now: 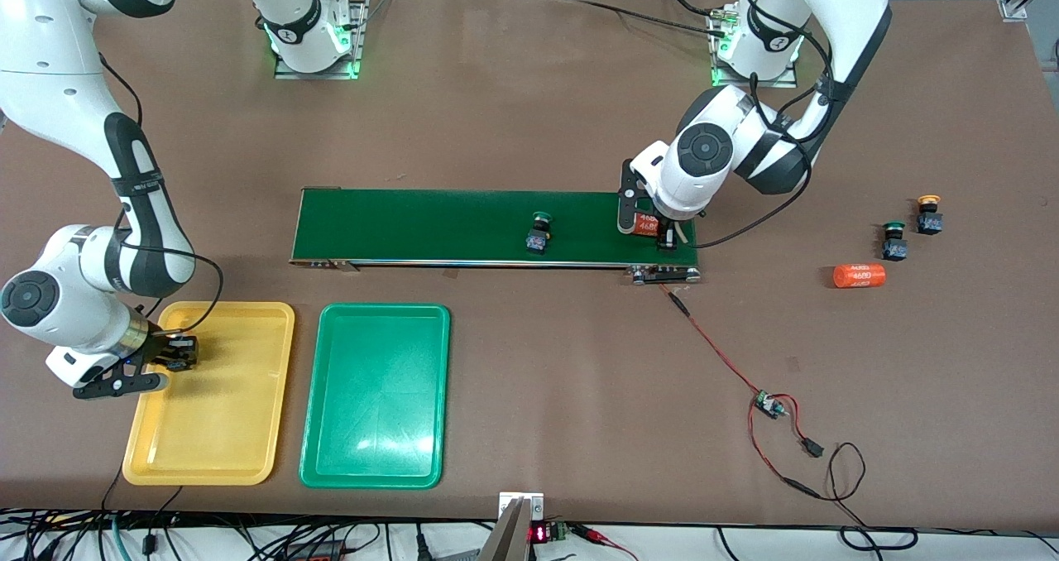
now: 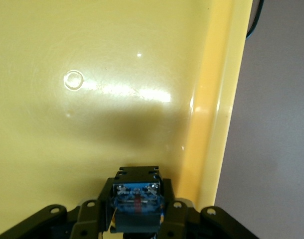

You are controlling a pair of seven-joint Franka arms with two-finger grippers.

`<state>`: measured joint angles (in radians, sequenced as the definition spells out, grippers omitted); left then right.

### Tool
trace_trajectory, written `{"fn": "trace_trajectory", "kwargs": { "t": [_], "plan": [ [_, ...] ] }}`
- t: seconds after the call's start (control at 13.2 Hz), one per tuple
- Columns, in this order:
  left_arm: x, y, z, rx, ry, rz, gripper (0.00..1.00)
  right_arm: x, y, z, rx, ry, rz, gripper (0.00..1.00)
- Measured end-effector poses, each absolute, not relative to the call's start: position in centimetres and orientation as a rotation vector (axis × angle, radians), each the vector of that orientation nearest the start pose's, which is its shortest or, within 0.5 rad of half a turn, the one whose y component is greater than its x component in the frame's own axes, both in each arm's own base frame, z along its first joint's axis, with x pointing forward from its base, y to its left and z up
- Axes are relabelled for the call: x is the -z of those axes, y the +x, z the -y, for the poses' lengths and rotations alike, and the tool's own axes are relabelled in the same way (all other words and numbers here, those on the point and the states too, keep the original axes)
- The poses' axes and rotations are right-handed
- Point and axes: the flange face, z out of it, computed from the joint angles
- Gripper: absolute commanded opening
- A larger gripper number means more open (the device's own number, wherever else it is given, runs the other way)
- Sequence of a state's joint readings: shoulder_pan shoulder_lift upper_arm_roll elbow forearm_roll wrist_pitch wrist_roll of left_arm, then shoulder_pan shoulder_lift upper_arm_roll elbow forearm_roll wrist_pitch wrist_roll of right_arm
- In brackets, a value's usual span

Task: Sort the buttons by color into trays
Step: 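Drop the button into the yellow tray while the left gripper sets the cylinder down, then grasp a second orange cylinder with the left gripper while the right gripper withdraws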

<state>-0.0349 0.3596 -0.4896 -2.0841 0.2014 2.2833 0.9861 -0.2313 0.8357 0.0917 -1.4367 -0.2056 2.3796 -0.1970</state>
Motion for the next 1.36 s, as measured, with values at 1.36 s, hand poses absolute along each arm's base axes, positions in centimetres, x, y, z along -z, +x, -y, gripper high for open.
{"fn": "trace_trajectory", "kwargs": {
  "t": [1.36],
  "plan": [
    [-21.7, 57.5, -11.3, -0.222, -2.476, -2.072, 1.0, -30.5, 70.2, 6.9, -0.205, -2.992, -0.113, 1.0]
  ]
}}
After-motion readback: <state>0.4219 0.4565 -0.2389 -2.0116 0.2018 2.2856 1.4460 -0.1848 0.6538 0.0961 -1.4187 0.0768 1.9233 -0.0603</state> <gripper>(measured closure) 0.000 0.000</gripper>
